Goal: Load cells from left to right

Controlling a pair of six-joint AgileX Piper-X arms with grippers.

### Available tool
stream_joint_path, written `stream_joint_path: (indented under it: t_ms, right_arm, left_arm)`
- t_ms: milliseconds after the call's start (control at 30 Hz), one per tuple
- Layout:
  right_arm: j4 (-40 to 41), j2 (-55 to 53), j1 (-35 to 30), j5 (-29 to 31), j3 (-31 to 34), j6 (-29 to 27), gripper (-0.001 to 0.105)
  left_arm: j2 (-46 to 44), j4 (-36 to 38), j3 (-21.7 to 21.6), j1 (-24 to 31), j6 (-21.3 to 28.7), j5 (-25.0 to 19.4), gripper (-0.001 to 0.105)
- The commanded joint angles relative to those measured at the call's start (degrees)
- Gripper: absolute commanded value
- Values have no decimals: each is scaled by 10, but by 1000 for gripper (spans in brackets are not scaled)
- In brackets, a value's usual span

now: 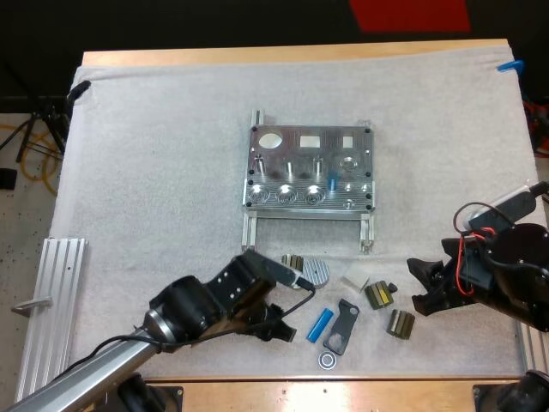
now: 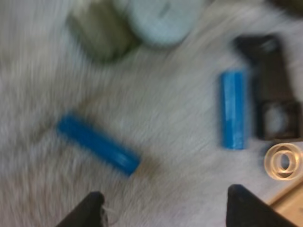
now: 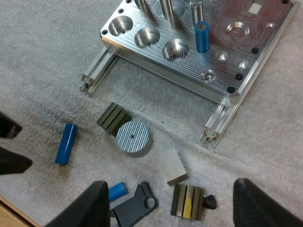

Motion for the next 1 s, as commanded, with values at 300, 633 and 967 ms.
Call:
stream_joint_path:
  t_ms: [300,633,967]
  right_arm:
    - [1,-3,2,1,0,-1,55]
    - [1,-3,1,-1,0,-1,55]
    - [1,-3,1,-1,0,-1,55]
  left_arm:
    - [115,-150,68,-2,-57,-4,54]
    - [213,-167,68,0,-62,-12,53]
    - [213,-164,51,0,-48,-13,2]
